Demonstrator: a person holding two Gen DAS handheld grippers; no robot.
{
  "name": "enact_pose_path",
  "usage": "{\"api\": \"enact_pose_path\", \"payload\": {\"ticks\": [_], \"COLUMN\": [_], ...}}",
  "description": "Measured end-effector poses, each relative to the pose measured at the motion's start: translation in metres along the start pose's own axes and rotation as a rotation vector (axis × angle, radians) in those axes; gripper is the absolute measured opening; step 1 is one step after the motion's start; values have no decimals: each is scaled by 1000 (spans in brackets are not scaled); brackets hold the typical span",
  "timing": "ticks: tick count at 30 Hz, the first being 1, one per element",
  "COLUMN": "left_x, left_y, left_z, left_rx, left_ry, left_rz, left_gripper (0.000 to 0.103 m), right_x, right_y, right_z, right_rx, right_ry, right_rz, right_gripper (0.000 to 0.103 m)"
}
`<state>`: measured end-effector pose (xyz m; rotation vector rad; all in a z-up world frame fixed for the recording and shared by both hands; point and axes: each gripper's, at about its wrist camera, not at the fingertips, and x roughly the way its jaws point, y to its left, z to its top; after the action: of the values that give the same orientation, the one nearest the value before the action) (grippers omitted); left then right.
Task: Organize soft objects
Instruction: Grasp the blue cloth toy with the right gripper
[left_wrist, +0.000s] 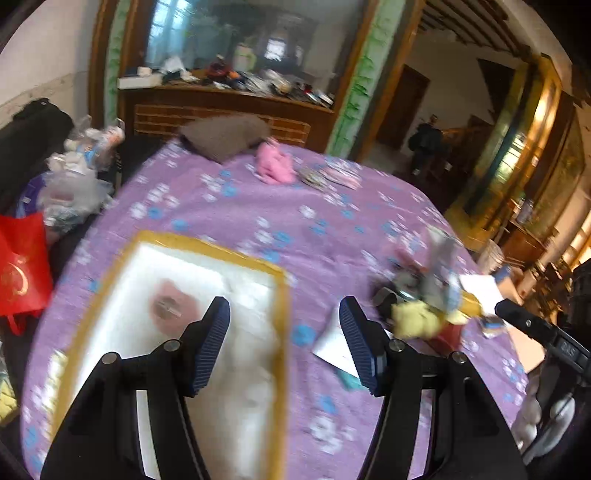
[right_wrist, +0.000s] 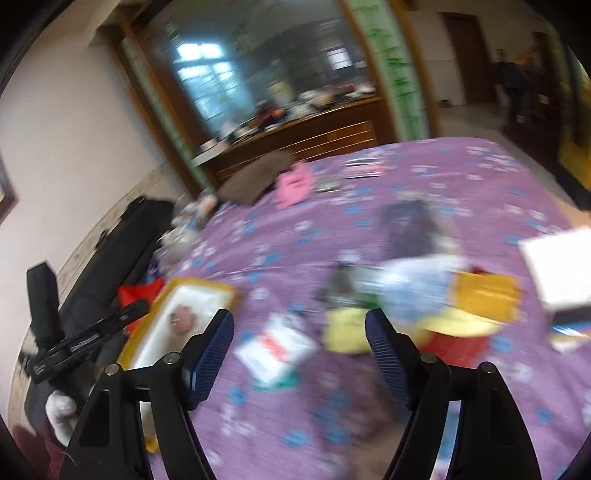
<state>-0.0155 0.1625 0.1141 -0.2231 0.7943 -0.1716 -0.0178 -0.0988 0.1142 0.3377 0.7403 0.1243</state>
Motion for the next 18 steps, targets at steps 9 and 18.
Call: {"api": "enact_pose_path", "payload": {"ticks": [9,18], "left_x": [42,68], "left_y": [-69,-58], "left_z": [-57,-65], "left_rx": [85,-12], "left_ry": [169,225], "left_rz": [-54,2], "left_gripper": [60,60], "right_x": [-37,-2], "right_y": [-79,-74], "right_z": [-58,-56], "right_rx": [93,-12], "right_ry": [96,175], "right_rz": [-89,-102], "right_gripper": [76,72]}}
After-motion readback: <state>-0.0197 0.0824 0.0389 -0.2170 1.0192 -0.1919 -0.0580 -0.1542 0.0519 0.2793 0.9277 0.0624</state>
